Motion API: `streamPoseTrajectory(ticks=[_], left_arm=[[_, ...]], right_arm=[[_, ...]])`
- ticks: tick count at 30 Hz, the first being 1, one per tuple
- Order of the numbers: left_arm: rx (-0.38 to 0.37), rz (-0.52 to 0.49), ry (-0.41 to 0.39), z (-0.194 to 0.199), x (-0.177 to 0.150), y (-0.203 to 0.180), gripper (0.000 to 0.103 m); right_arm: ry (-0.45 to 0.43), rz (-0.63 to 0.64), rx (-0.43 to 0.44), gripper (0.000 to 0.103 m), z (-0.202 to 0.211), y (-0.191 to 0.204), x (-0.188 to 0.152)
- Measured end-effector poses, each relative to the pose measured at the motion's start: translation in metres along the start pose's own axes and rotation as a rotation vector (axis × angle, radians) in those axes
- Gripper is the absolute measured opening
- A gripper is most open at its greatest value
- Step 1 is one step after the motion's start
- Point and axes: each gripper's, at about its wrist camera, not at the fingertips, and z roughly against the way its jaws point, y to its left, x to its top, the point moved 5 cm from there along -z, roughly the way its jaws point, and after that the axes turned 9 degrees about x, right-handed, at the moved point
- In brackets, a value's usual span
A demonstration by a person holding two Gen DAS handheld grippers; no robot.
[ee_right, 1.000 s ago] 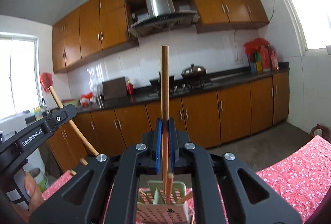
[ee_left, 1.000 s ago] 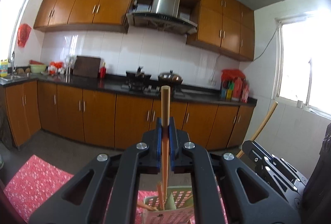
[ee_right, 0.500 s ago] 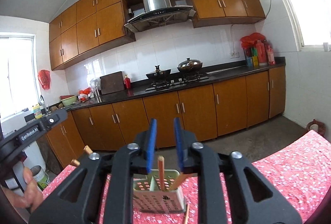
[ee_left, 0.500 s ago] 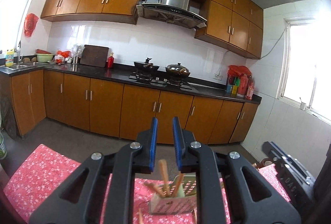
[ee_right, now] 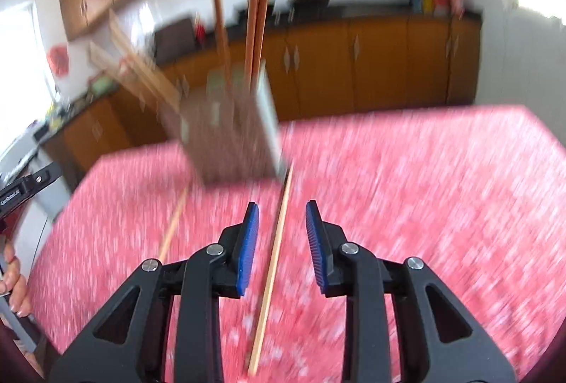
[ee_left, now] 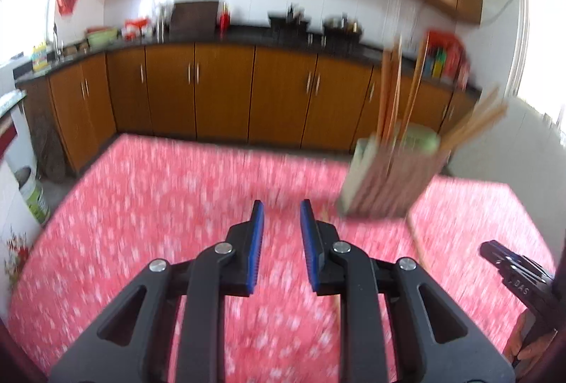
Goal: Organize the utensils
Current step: 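Move the left gripper to the last chopstick and close while the right gripper grasps one, then hold the grasped chopstick in the left gripper while the right gripper holds its chopstick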
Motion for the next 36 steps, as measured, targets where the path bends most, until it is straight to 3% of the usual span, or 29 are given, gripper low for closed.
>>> streamPoseTrajectory(ticks=[5, 9, 12, 15, 24, 30, 36], left_arm=[[-0.005, -0.028, 0.1, -0.02, -0.041, -0.001, 0.022], [-0.033, -0.038, 0.137, -0.025, -0.054, -0.01, 0.022], [-0.062, -0.041, 0.163, -0.029, -0.061, -0.016, 0.022], [-0.084, -0.057, 0.18, -0.03, -0.065, -0.031, 0.022], [-0.151, -0.122, 0.26, -0.041, -0.092, -0.068, 0.022], [-0.114, -0.157, 0.306, -0.054, -0.11, -0.078, 0.016], [-0.054, -0.15, 0.286, -0.061, -0.105, -0.065, 0.008]], right_arm=[[0.157, -0.017, 0.008, 0.029, -0.038, 0.007, -0.042], [0.212, -0.014, -0.014, 0.026, -0.052, 0.007, -0.055], [0.202, 0.007, -0.035, 0.008, -0.051, 0.007, -0.059], [0.196, -0.034, -0.037, 0.008, -0.051, -0.003, -0.056], [0.134, -0.181, -0.176, 0.008, -0.031, -0.062, -0.045], [0.131, -0.184, -0.172, 0.008, -0.026, -0.069, -0.047], [0.132, -0.151, -0.147, 0.008, -0.027, -0.055, -0.049]])
